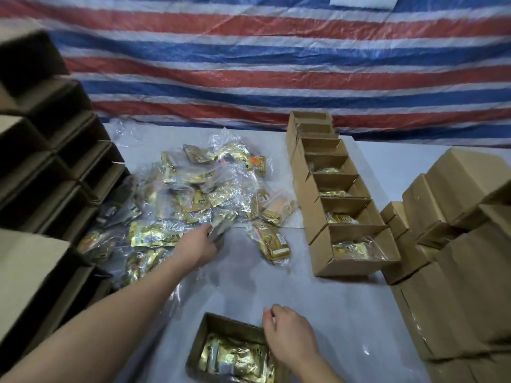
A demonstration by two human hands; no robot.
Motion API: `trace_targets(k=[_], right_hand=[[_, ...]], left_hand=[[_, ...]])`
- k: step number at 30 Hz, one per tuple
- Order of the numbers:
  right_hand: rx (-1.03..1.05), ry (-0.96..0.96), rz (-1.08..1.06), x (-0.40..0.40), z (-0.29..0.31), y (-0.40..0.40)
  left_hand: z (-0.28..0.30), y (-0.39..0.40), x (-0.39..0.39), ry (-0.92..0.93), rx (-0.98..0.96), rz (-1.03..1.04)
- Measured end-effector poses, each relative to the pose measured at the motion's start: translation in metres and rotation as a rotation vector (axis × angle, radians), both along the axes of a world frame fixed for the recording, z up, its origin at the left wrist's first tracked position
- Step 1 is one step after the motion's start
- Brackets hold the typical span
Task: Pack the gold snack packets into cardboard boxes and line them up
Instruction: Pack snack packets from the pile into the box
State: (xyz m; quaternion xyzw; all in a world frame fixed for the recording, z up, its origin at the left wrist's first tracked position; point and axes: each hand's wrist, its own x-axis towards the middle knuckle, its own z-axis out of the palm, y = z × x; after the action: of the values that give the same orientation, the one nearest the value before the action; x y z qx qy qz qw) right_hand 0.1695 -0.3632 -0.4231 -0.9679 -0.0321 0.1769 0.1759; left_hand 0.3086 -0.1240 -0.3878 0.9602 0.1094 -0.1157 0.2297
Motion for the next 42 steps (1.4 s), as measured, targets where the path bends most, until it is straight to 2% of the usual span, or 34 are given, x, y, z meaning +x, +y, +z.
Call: trace_targets(k=[3, 6, 10, 13, 17, 20, 24, 28, 32, 38, 42], right_hand=[[-0.021, 0.043, -0.017, 0.003, 0.004, 0.001], [0.072, 0.095, -0.123, 0.011, 0.015, 0.003], [0.657, 0.131, -0.416, 0.039, 0.057, 0.012], [0.952, 0.206, -0.570, 0.058, 0.096, 0.016], [1.228, 0.471, -0.484, 0.048, 0.138, 0.022], [1.574, 0.578, -0.481, 0.033, 0.156, 0.029], [1.869, 0.523, -0.460, 0.021, 0.176, 0.030], [1.776, 0.498, -0.374, 0.013, 0.195, 0.032], [1.746, 0.497, -0.283, -0.002, 0.207, 0.035], [1.629, 0.462, -0.140, -0.017, 0.209, 0.019], [1.371, 0.338, -0.117, -0.022, 0.189, 0.014]], left_hand=[[0.045, 0.001, -0.013, -0.114, -0.278, 0.093], [0.084, -0.002, -0.034, -0.087, -0.577, 0.116], [0.128, -0.012, -0.063, -0.004, -0.728, -0.029], [0.155, -0.021, -0.080, 0.003, -0.918, 0.050], [0.183, -0.037, -0.102, 0.071, -1.239, 0.079], [0.189, -0.054, -0.115, 0.012, -1.260, 0.086], [0.182, -0.068, -0.126, -0.235, -1.119, 0.135], [0.187, -0.082, -0.134, -0.371, -0.974, 0.202], [0.188, -0.095, -0.136, -0.517, -0.696, 0.167], [0.169, -0.083, -0.144, -0.392, -0.647, 0.071], [0.146, -0.060, -0.150, -0.191, -0.812, -0.024]])
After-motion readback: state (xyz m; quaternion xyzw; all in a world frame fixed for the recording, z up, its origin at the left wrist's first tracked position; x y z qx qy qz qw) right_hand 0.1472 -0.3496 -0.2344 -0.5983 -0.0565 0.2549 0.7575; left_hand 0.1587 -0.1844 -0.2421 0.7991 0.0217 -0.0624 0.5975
